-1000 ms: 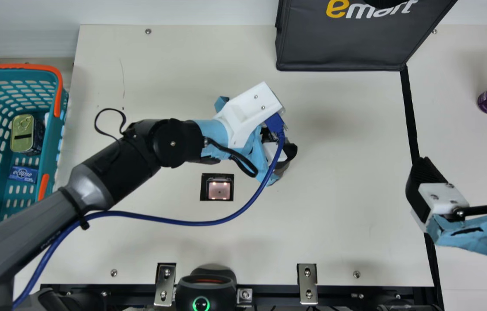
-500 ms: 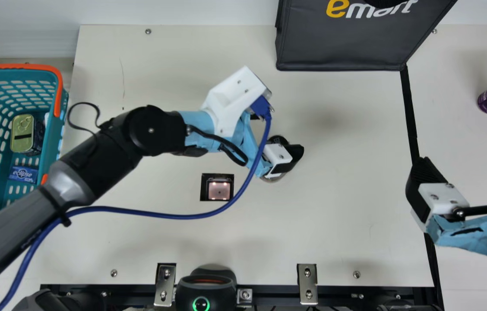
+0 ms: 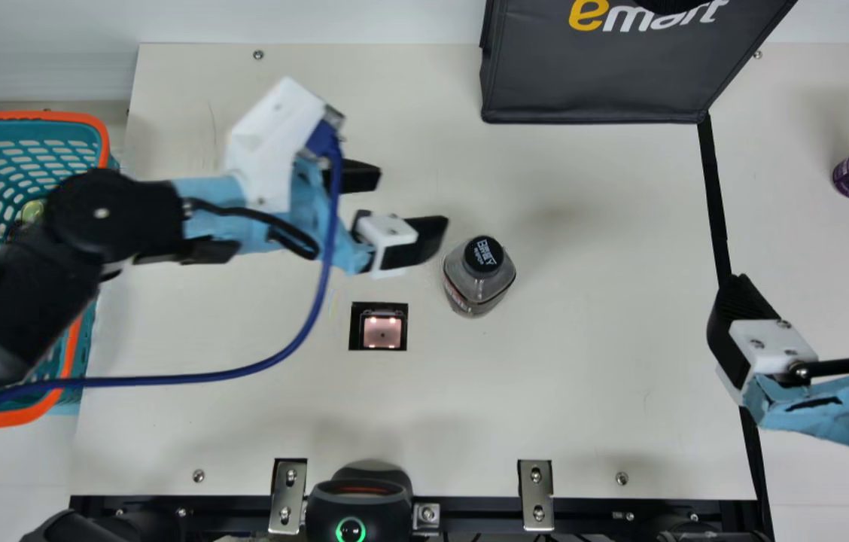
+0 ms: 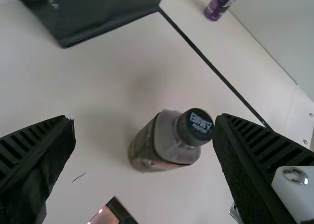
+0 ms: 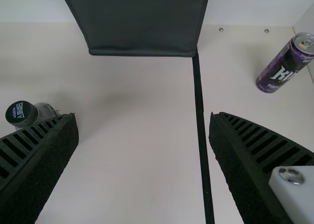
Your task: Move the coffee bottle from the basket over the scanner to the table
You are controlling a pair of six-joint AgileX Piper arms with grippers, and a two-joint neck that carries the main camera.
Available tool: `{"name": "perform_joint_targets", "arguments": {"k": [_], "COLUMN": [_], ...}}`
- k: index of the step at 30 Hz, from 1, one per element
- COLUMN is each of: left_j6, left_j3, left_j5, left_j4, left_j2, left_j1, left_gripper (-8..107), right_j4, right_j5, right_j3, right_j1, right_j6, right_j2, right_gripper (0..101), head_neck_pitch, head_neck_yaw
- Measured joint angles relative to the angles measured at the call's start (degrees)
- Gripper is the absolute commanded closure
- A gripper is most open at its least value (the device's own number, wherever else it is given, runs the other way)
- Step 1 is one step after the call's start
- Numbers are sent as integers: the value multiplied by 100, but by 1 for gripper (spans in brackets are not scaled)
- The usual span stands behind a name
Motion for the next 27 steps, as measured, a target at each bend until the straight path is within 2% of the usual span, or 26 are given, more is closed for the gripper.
{"name": "perform_joint_targets", "arguments": {"k": [8, 14, 20, 27], "left_j6": [-1052, -2051, -2977, -3728], "left_j3": [62, -146, -434, -684], "left_j5": [247, 470, 886, 1270], "left_j4": [1133, 2416, 3718, 4906], "left_j2": [-931, -1595, -2187, -2711], "left_j1": [811, 1313, 1554, 1747], "left_gripper": [9, 9, 9, 9], "right_j4": [0, 0, 0, 0], "right_j5": [0, 0, 0, 0], "right_j3": [0, 0, 0, 0], "right_j1": [0, 0, 0, 0], "right_j6": [0, 0, 0, 0], "right_j2": [0, 0, 0, 0], "right_gripper": [6, 6, 6, 6], "head_neck_pitch": [0, 0, -9, 0], "head_neck_yaw": [0, 0, 0, 0]}}
